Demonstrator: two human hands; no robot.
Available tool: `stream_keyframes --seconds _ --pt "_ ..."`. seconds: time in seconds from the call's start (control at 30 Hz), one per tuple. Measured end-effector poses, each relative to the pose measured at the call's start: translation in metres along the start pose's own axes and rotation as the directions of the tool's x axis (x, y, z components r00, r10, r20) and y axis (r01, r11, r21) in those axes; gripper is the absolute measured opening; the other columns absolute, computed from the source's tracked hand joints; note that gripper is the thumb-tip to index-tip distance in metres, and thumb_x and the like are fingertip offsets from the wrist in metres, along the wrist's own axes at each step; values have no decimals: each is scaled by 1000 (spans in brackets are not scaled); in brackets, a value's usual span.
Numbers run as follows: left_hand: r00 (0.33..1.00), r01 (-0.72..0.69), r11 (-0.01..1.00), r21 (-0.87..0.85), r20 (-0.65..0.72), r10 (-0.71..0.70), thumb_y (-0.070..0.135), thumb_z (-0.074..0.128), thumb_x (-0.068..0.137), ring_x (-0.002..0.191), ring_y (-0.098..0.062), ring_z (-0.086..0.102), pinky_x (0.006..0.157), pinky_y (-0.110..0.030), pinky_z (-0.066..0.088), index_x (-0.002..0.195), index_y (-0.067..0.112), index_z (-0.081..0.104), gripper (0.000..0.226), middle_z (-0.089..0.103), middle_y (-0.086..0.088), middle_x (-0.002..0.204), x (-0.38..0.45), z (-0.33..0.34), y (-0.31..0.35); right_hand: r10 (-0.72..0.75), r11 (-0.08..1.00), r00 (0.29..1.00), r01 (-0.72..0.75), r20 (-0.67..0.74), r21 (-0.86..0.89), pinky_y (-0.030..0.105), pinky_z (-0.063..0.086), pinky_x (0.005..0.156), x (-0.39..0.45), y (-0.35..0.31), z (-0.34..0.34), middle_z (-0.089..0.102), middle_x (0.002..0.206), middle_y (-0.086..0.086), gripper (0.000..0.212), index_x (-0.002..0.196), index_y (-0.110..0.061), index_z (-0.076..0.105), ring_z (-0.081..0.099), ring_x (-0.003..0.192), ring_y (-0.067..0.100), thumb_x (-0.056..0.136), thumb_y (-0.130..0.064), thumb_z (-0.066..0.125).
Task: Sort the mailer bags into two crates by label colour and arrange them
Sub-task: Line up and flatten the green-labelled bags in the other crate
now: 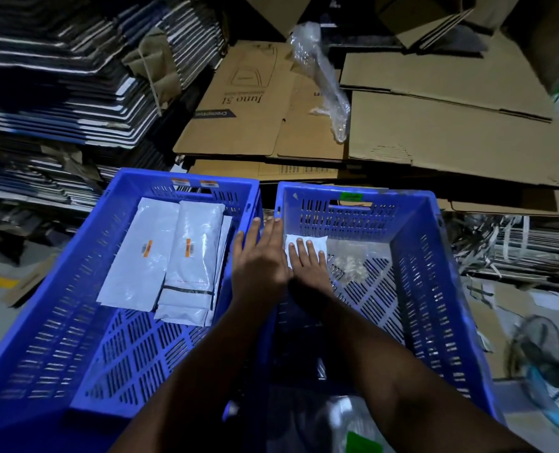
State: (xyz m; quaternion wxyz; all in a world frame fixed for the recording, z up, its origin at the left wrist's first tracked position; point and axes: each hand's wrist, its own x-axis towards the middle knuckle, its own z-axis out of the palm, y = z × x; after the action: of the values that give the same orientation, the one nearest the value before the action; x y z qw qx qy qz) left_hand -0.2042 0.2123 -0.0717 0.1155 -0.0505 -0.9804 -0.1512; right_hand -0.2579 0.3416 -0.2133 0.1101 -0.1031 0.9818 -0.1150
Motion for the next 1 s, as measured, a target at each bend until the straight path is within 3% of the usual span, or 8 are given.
stream_keyframes --seconds 0.13,0.2,0.3,0.63,0.8,0.83,0.9,1.0 --pt "1000 8 1000 29 14 -9 29 34 94 145 -27 35 116 -51 30 150 16 41 58 46 -2 152 1 -1 1 187 962 974 -156 -125 224 46 -4 123 -14 -2 -9 -8 166 14 68 159 -12 4 -9 154 27 102 -37 32" --pt "999 19 999 32 30 -20 29 35 95 146 -27 34 116 -51 29 151 16 40 57 45 -1 153 1 -1 2 234 946 968 -206 -88 252 46 -2 123 -20 3 -8 -9 166 15 70 159 -12 4 -9 154 28 102 -41 33" --pt "1000 16 999 30 19 -17 28 37 93 144 -29 37 115 -52 30 149 15 43 58 48 -3 151 2 0 2 252 951 968 -249 8 183 50 -1 123 -22 5 4 -9 166 16 77 159 -10 0 -8 153 31 102 -49 33" --pt "998 -38 998 58 -54 41 24 45 94 136 -33 47 109 -51 39 143 10 50 51 56 -8 143 1 4 -1 253 966 967 -253 10 51 63 -6 117 -21 1 14 -12 165 17 77 157 -7 -3 -11 153 34 102 -50 30" --pt "990 23 995 98 135 -36 32 30 103 151 -22 16 122 -42 14 157 22 21 55 26 5 163 9 -6 4 182 983 976 -183 121 4 60 -8 118 -31 4 -21 -13 166 12 77 159 -13 -2 -14 153 27 101 -58 20" --pt "989 22 994 109 141 -37 32 29 103 152 -21 14 122 -41 13 157 22 19 56 24 6 163 9 -8 5 138 990 984 -140 117 13 58 -3 119 -39 5 -32 -7 167 11 75 159 -12 3 -8 154 27 101 -56 23" --pt "990 8 993 120 136 -25 30 32 103 151 -22 17 122 -43 15 156 19 23 55 28 3 162 8 -10 5 50 997 990 -56 130 44 52 20 119 -58 9 -54 24 161 18 67 153 -8 27 22 150 34 101 -49 34" --pt "992 -11 991 133 124 -6 27 38 100 148 -26 25 119 -47 22 153 15 29 55 36 -1 158 5 -9 5 0 997 974 -19 225 81 41 46 95 -99 15 -91 62 126 22 43 122 -6 59 57 119 38 100 -41 48"
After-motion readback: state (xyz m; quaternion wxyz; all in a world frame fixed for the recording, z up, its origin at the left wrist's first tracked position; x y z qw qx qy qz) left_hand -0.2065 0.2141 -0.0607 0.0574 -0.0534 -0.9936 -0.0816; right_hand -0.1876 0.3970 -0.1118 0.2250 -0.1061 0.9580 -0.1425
